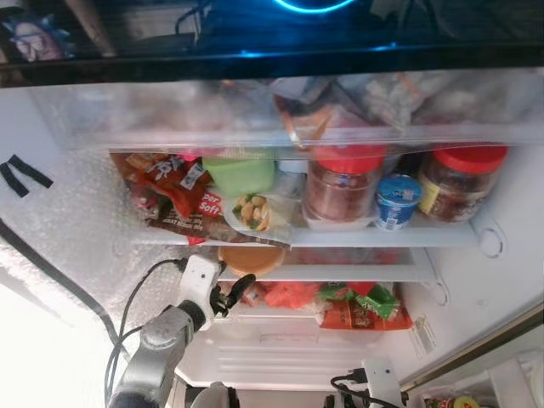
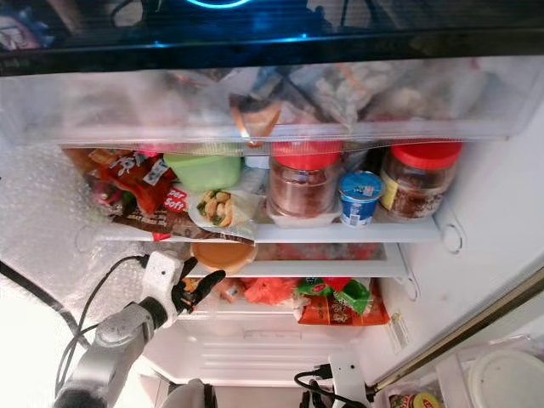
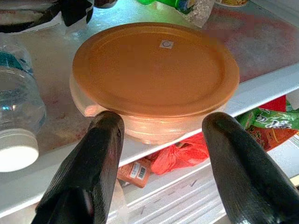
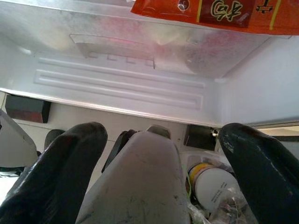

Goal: Restocking fridge

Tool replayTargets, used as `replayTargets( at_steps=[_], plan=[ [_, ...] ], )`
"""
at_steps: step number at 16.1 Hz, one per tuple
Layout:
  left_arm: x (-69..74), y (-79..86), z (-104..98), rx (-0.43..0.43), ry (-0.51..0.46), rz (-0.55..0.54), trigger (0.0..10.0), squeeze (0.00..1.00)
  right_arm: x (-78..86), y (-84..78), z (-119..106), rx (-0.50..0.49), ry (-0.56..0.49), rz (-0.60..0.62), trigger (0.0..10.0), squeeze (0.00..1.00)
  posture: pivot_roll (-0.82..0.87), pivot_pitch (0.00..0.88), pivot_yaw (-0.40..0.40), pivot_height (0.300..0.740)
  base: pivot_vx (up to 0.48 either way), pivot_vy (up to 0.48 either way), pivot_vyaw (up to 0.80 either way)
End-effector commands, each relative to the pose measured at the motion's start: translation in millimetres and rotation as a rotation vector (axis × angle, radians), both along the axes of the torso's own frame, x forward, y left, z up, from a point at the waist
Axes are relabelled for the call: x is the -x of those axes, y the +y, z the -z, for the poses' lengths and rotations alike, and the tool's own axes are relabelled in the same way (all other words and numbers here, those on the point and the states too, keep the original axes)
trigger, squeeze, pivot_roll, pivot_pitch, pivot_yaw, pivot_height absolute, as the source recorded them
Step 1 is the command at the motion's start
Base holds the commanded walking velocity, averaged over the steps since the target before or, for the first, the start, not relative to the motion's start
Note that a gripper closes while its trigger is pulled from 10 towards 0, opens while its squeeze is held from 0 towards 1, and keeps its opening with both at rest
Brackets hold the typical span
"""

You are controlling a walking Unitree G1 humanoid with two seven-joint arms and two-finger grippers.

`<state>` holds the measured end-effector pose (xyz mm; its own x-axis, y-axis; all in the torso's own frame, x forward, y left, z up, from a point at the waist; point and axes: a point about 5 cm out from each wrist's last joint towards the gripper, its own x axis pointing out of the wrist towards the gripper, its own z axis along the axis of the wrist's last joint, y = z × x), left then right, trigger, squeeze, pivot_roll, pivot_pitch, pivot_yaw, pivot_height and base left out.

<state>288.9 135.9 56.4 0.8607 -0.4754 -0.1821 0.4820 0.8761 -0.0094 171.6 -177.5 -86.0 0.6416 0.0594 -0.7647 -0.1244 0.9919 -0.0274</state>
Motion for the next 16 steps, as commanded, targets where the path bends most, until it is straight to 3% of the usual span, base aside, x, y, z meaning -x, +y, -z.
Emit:
replayTargets(
  at_steps=[1, 8, 10, 16],
  plan=[
    [-3.6, 4.1, 3.3, -0.019, 0.007, -0.027, 10.0, 0.00, 10.0, 1.0, 5.1, 0.007, 0.046, -0.026, 10.0, 0.00, -0.03, 0.077, 0.027, 0.665, 0.000, 0.000, 0.00],
    [-30.1, 5.6, 0.3, -0.016, -0.015, -0.128, 10.0, 0.00, 9.9, 0.6, 4.9, 0.005, 0.043, -0.017, 10.0, 0.00, -0.04, 0.073, 0.029, 0.665, 0.000, 0.000, 0.00],
    [-37.9, 3.6, -5.6, 0.021, -0.028, -0.156, 10.0, 0.00, 9.5, 0.6, 4.8, 0.005, 0.043, -0.021, 10.0, 0.00, -0.04, 0.073, 0.027, 0.665, 0.000, 0.000, 0.00],
    [-24.6, 1.8, 0.3, 0.030, -0.062, -0.104, 10.0, 0.00, 10.1, 1.0, 5.1, 0.005, 0.045, -0.021, 10.0, 0.00, -0.03, 0.068, 0.030, 0.665, 0.000, 0.000, 0.00]
  ],
)
